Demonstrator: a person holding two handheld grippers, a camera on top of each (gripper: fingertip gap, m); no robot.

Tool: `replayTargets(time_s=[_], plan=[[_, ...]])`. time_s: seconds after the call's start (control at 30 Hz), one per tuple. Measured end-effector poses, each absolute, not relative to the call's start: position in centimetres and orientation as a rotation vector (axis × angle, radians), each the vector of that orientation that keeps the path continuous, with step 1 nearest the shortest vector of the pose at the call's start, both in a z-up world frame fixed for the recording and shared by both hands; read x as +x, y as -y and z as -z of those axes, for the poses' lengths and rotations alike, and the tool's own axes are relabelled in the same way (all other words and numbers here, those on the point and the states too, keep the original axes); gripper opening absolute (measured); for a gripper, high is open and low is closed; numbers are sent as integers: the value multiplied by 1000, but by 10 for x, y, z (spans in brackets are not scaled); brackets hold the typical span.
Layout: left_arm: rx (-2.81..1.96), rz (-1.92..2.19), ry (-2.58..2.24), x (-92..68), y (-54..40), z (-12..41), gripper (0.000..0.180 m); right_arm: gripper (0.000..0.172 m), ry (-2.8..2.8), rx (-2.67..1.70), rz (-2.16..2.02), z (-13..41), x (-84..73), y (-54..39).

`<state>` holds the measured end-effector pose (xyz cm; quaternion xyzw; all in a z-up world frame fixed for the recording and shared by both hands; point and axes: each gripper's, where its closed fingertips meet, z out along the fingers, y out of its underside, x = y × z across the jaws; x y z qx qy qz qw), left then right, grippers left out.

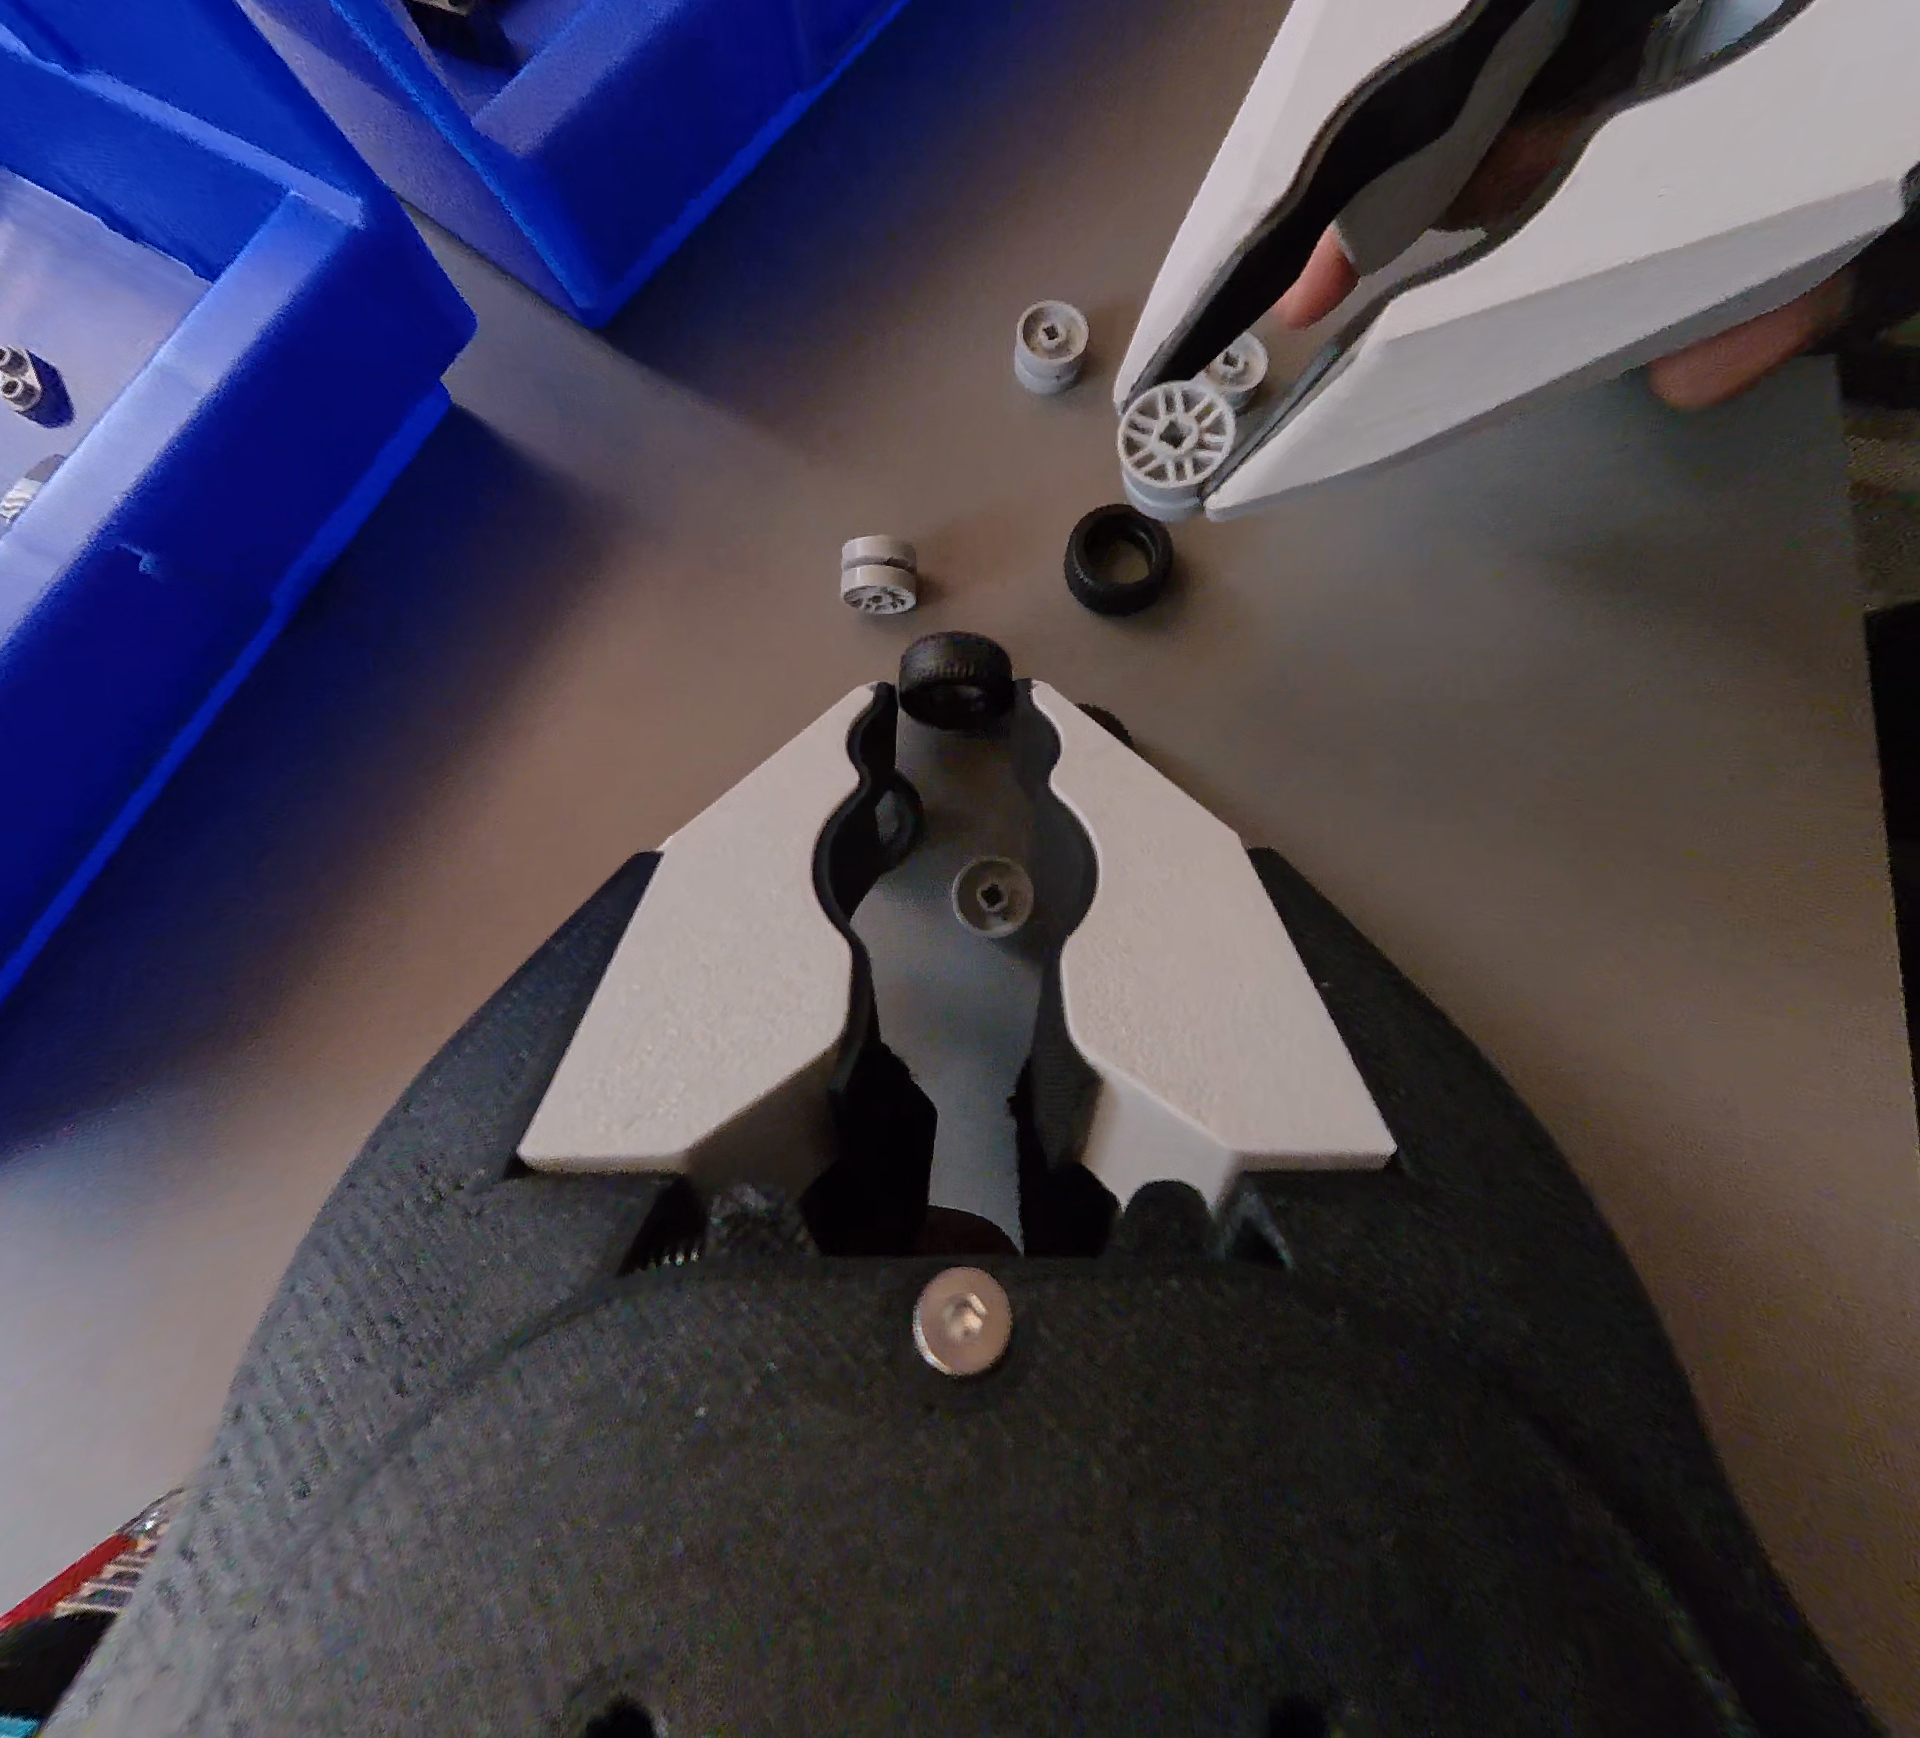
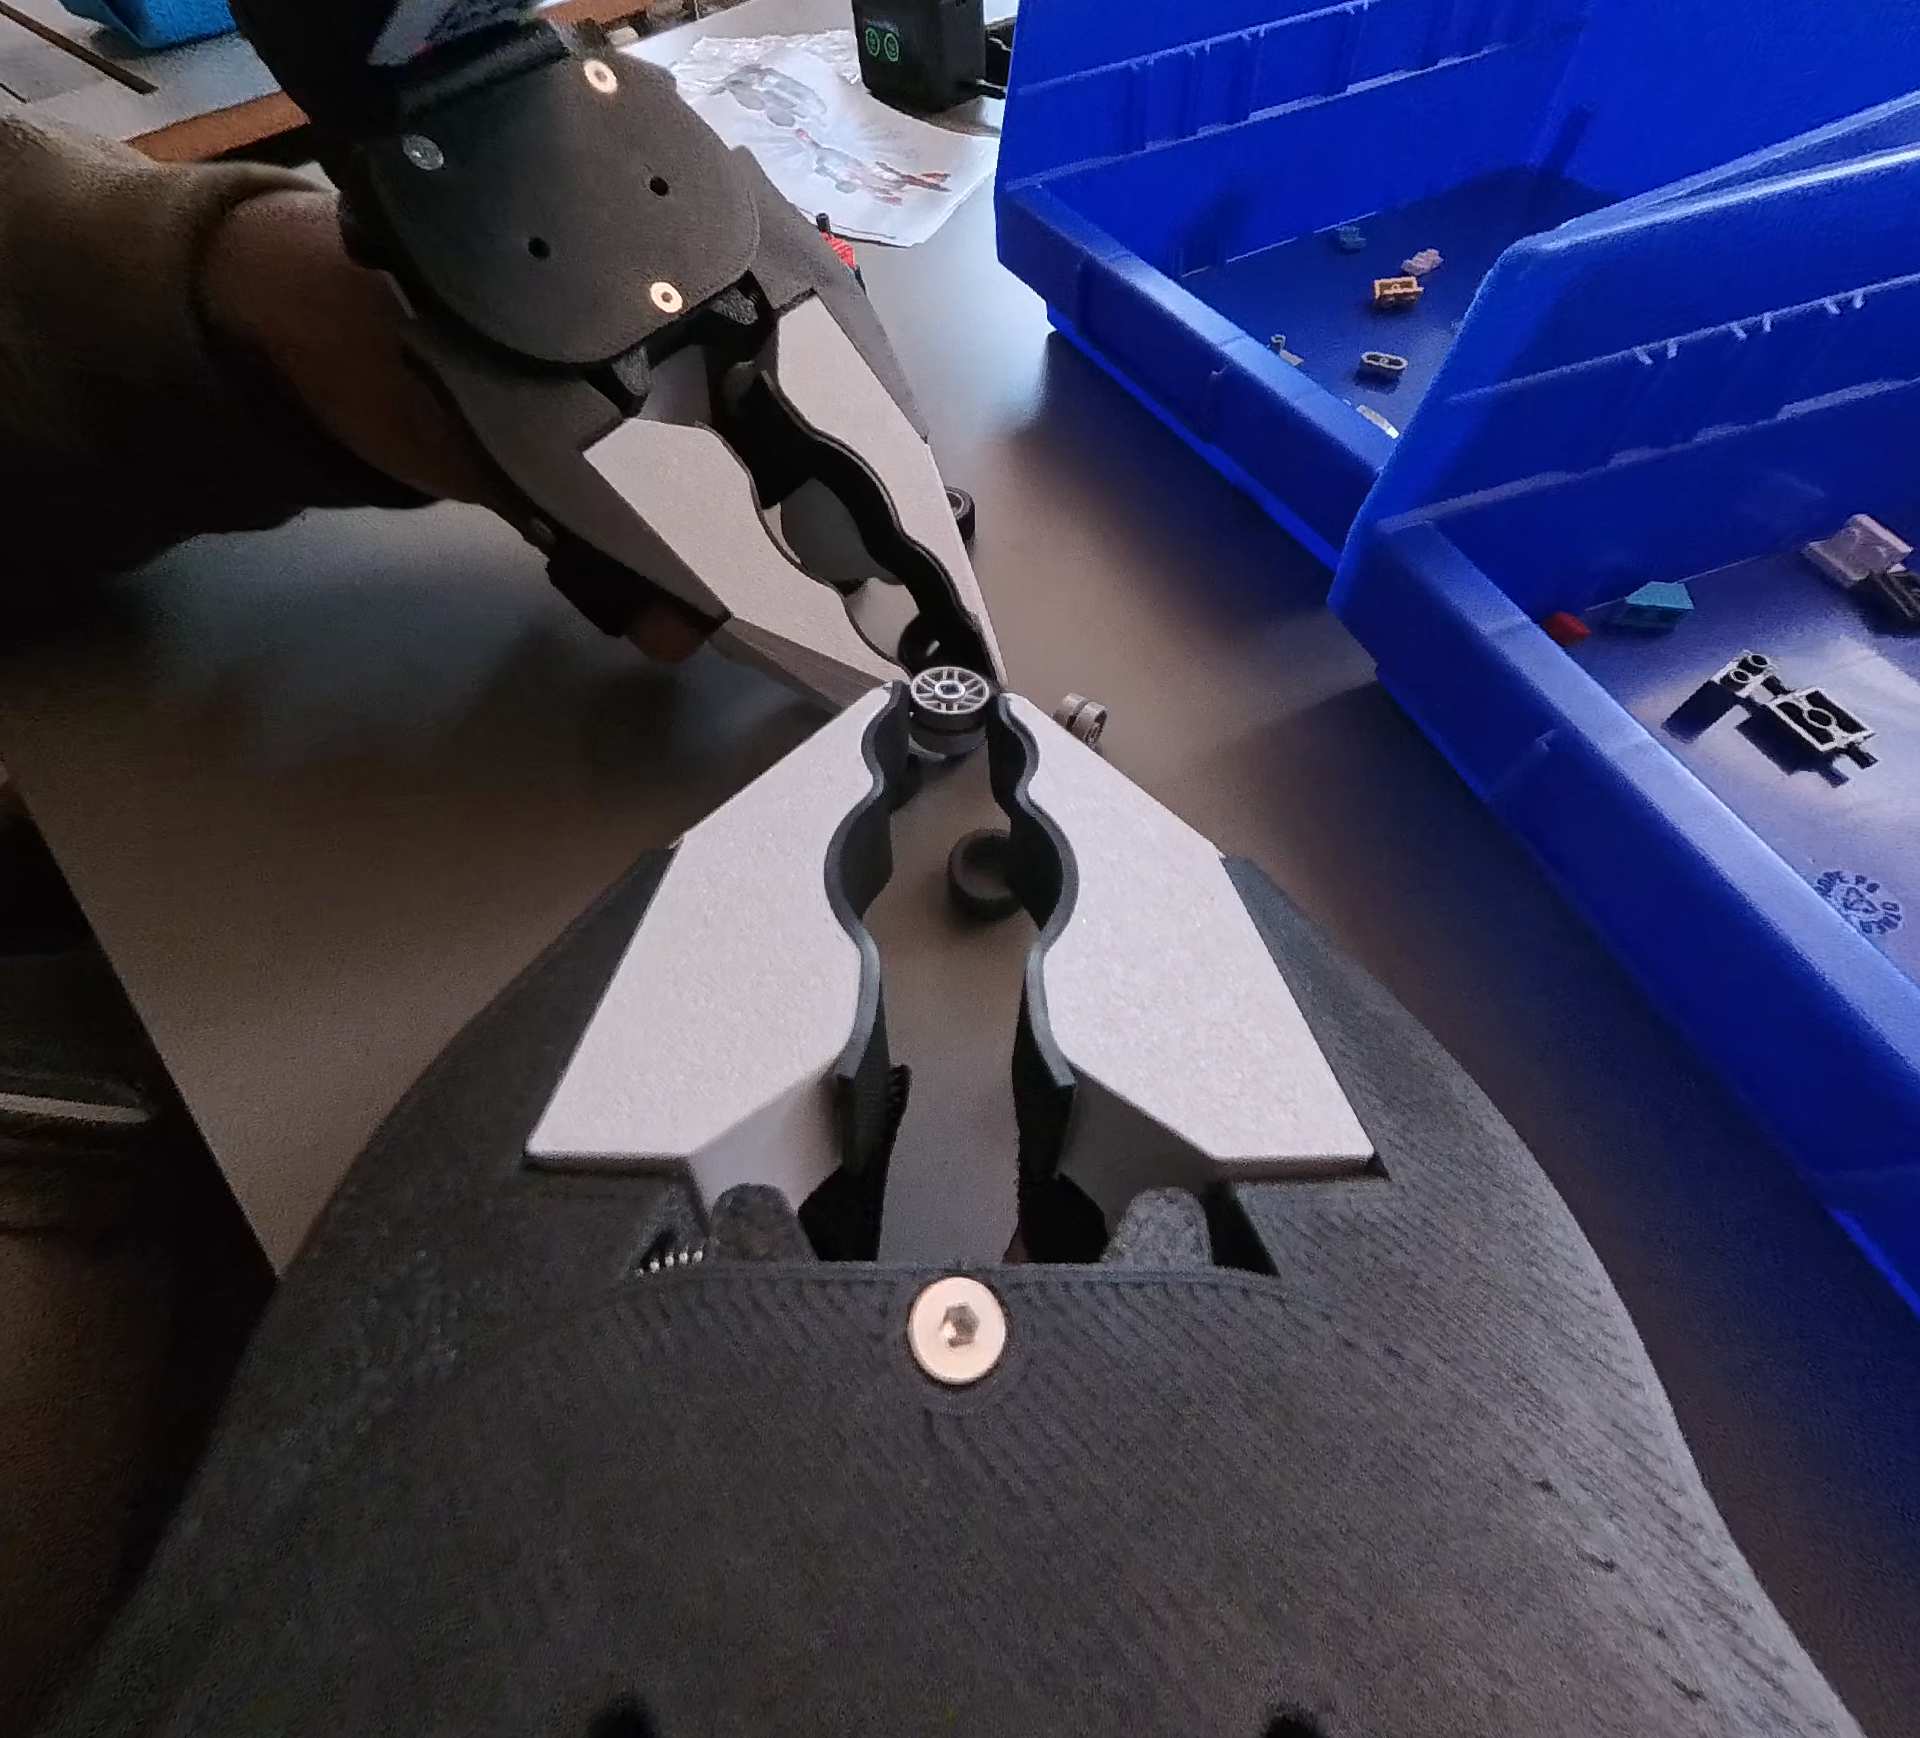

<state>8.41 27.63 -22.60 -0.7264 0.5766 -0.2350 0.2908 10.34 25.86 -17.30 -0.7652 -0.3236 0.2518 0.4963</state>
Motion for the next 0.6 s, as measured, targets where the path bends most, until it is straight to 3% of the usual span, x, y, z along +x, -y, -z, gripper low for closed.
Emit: replayTargets(time_s=[0.43,0.6], plan=[[-1902,750,-1375,37,-281,192,38,15,790,-1869,-605,175,103,-255],[-1969,693,-1354,3,-290,207,40,15,804,-1845,-628,170,92,-253]])
